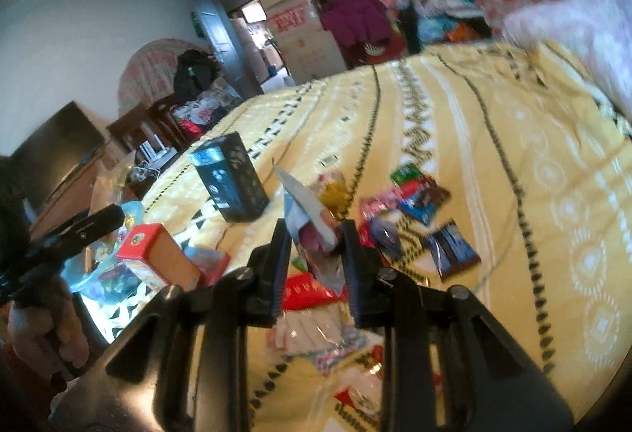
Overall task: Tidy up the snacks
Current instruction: 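Carry both packets over the glass bowl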
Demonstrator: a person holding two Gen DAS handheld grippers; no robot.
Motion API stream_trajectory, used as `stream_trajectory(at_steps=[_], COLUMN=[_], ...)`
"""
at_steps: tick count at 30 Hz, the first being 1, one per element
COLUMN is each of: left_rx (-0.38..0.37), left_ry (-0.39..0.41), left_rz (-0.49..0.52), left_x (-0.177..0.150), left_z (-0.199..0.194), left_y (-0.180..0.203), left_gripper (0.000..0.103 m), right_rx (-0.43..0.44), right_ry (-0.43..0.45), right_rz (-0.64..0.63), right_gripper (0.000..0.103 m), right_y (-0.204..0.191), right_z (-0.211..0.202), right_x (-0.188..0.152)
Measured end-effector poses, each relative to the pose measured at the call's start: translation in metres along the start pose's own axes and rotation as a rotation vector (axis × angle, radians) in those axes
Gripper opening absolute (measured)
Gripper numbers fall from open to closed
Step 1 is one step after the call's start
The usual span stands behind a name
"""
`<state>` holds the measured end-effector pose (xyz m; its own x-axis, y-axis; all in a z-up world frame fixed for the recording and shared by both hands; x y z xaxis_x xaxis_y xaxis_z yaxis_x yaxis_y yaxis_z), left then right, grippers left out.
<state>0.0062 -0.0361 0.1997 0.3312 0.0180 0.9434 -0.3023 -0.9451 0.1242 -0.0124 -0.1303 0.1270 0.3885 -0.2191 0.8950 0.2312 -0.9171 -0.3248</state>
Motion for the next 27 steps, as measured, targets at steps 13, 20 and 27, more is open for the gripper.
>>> stream_trajectory(at_steps=[13,20,27], left_rx=[0.075,0.173,0.363], left_ry=[0.067,0.138,0.141], left_rz=[-0.086,-0.118,-0.148], left_x=[0.021,0.049,0.057], left_z=[-0.051,-0.086,-0.124], left_y=[-0.072,-0.128,-0.218], left_gripper=[0.064,0.064,0.064], right_rx=[0.072,0.193,0.381], right_ry=[0.01,0.055,0.042], right_rz=[-0.04,-0.119,-0.146], right_gripper=[0.024,0.024,0.024], right_y=[-0.058,-0.135,-0.244], right_z=[0.003,0.019,0.057], right_x=[0.02,0.064,0.085])
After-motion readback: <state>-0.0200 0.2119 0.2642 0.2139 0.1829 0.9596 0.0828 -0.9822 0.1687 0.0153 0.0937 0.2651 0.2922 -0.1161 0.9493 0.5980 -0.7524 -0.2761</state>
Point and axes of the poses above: each gripper's, at about its wrist camera, not at the fingertips, and z roughly the way its jaws point, y to its right, x to its top, the point moved 10 cm from there along z, roughly the way its jaws point, and after that the axes turned 13 degrees about y, right-handed, at the moved point
